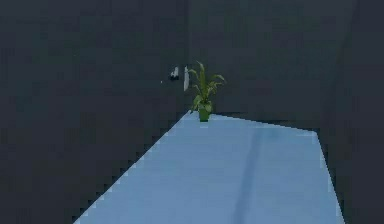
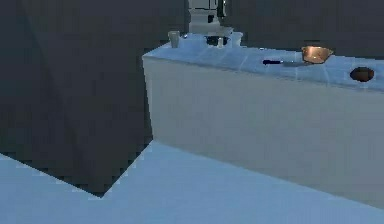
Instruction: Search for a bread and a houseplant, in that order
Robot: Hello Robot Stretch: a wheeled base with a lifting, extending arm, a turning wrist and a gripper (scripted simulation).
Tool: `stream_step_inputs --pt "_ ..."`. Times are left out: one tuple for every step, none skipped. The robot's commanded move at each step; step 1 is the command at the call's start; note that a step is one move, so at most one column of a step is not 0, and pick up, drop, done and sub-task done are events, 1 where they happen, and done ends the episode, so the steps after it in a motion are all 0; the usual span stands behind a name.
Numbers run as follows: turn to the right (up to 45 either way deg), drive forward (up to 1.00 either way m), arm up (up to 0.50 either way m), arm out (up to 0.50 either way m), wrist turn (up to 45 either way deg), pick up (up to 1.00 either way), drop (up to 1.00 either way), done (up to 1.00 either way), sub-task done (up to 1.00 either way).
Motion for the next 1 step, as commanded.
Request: stream_step_inputs --pt "-3.0 0.0 0.0 0.0 0.0 0.0 0.0 0.0 0.0"
